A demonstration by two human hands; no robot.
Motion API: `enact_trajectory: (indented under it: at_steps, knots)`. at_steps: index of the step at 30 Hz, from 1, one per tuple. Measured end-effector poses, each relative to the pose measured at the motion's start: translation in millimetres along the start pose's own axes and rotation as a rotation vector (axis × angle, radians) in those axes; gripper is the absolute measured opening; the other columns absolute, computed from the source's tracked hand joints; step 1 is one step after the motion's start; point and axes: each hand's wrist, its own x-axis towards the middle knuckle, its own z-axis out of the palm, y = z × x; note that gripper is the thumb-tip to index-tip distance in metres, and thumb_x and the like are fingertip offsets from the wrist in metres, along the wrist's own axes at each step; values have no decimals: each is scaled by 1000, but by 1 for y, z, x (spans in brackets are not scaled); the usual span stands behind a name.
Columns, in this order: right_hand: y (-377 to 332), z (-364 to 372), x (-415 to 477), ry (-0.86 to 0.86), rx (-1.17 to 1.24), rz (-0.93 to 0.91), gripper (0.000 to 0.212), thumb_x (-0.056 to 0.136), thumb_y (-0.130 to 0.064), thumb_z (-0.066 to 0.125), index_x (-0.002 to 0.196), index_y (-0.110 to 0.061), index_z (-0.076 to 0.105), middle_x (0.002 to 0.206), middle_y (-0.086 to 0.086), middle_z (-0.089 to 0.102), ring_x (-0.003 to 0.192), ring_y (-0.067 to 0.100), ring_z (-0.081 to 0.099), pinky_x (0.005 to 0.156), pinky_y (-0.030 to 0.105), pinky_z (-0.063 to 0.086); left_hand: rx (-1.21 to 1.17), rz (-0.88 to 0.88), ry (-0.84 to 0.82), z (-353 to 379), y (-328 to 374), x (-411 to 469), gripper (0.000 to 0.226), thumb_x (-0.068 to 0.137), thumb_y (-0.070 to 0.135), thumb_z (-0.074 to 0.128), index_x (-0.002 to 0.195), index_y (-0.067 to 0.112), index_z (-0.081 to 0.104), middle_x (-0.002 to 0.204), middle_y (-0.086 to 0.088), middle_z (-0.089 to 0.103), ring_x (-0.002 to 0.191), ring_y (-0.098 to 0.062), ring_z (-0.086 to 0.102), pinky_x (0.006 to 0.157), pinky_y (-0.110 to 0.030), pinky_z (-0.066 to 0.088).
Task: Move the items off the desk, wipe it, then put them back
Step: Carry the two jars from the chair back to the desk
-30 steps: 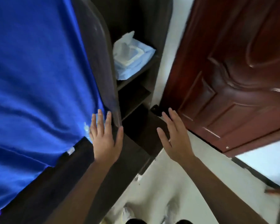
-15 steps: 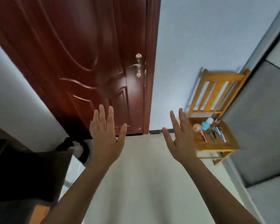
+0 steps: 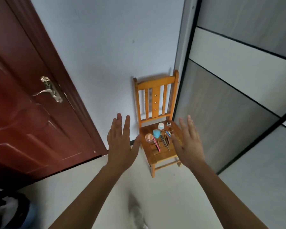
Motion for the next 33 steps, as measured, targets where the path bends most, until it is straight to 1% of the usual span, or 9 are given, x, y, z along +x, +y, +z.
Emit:
enact_trajectory:
  at_steps: [5, 9, 13, 17, 20, 24, 28, 31, 33]
  knots:
    - [21, 30, 89, -73, -67, 3, 73, 93, -71, 15, 158, -40, 6, 169, -9, -2, 156, 18, 5, 122, 51, 24, -51, -44, -29, 48, -10, 90, 73, 92, 62, 30, 154, 35, 0, 164, 7, -12, 152, -14, -9, 123, -49, 7]
    - [27, 46, 164, -110, -85, -20, 64, 99, -64, 23, 157, -44, 2, 169, -10, -3, 156, 19, 6, 122, 50, 20, -61, -70, -37, 73, -12, 166, 73, 91, 63, 31, 151, 38, -2, 164, 7, -9, 152, -17, -4, 121, -43, 4]
    - [39, 53, 225, -117, -91, -12, 61, 104, -53, 37, 157, -43, 9, 169, -7, 1, 156, 21, 8, 121, 51, 20, -24, -73, -52, 95, -10, 226, 76, 92, 61, 36, 156, 30, 9, 165, 4, -3, 153, -21, 0, 119, -40, 2]
    - [59, 65, 276, -105, -63, -115, 54, 105, -44, 43, 156, -31, 30, 168, 0, 13, 154, 22, 17, 122, 42, 19, -11, -93, -43, 122, -4, 265, 75, 92, 59, 34, 157, 27, 14, 165, 4, -1, 152, -19, 2, 120, -41, 4]
    - [80, 82, 314, -144, -29, -167, 54, 104, -46, 37, 155, -29, 33, 167, 0, 16, 154, 22, 19, 121, 38, 18, 5, -155, -31, 151, 3, 287, 71, 94, 55, 33, 156, 26, 17, 165, 3, 0, 152, -20, 2, 120, -43, 6]
    - [112, 116, 359, -225, -21, -226, 52, 106, -46, 39, 155, -32, 33, 166, -3, 16, 154, 19, 17, 123, 43, 22, 28, -248, -26, 195, 0, 305, 66, 96, 49, 38, 156, 24, 23, 164, 5, 3, 152, -21, 5, 120, -42, 6]
    - [149, 169, 390, -338, -26, -242, 56, 103, -59, 24, 156, -40, 21, 167, -5, 17, 154, 19, 16, 121, 53, 29, 48, -303, -43, 253, -27, 308, 61, 98, 42, 47, 153, 24, 29, 162, 7, 8, 151, -27, 15, 116, -47, 14]
    - [183, 222, 397, -412, -56, -254, 60, 101, -66, 13, 156, -43, 14, 168, -8, 12, 154, 17, 16, 118, 47, 34, 44, -358, -87, 312, -64, 301, 60, 100, 41, 49, 154, 29, 25, 159, 14, 4, 151, -25, 15, 116, -49, 16]
    - [206, 260, 393, -453, -101, -261, 63, 100, -68, 12, 157, -41, 15, 168, -7, 15, 153, 18, 20, 116, 46, 38, 42, -404, -121, 358, -92, 291, 62, 100, 40, 52, 154, 30, 24, 159, 15, 2, 151, -25, 14, 116, -48, 15]
